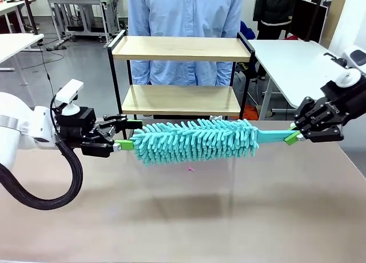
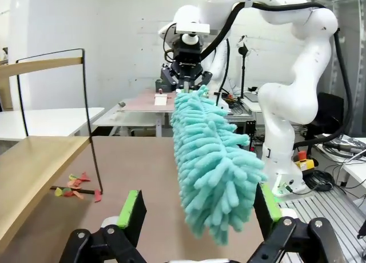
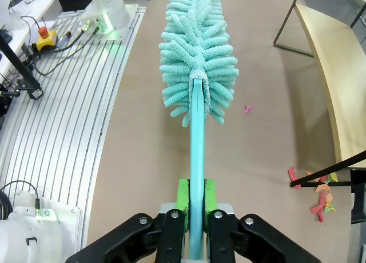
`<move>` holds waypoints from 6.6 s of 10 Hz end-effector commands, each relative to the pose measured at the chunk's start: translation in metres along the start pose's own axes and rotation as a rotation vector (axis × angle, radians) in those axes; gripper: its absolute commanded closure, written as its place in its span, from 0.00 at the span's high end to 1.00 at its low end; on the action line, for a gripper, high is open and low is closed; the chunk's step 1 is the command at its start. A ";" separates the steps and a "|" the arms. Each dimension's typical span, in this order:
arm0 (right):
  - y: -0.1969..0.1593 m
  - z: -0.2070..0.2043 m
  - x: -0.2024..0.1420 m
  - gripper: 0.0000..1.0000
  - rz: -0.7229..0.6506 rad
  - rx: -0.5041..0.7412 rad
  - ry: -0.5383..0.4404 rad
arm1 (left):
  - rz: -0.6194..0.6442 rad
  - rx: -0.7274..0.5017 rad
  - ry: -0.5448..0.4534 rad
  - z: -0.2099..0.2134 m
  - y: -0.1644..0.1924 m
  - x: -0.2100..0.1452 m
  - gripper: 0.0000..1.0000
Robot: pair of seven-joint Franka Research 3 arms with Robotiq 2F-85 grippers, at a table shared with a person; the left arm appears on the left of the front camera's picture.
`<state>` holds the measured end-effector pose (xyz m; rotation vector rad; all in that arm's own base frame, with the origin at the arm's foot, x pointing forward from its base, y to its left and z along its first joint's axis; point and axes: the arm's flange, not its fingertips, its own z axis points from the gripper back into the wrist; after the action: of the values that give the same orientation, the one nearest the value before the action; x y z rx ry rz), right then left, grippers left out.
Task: Clean the shelf.
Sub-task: Hand the Duster back to the human.
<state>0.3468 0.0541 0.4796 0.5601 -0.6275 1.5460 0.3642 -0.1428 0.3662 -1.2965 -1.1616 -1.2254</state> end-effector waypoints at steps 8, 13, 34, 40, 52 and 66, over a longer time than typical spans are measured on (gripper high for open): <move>0.000 -0.001 0.000 0.13 0.026 -0.011 -0.040 | 0.022 0.061 0.004 -0.060 -0.098 -0.028 1.00; 0.000 -0.001 0.000 0.13 0.026 -0.011 -0.040 | 0.007 0.041 -0.065 -0.075 -0.105 -0.032 0.41; 0.043 0.149 -0.097 1.00 -0.232 -0.278 -0.736 | 0.019 0.016 -0.082 -0.088 -0.016 -0.023 0.00; 0.043 0.157 -0.094 1.00 -0.282 -0.269 -0.660 | -0.129 0.210 -0.289 -0.024 -0.004 0.158 0.17; 0.043 0.157 -0.094 1.00 -0.282 -0.269 -0.660 | -0.095 1.356 -0.091 0.209 -0.044 0.162 0.17; 0.043 0.157 -0.094 1.00 -0.282 -0.269 -0.660 | 0.082 1.400 -0.038 0.211 0.009 0.064 0.17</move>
<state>0.3057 -0.1232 0.5260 0.9163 -1.1523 0.9627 0.3923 0.0676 0.4214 -0.2614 -1.4879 -0.1201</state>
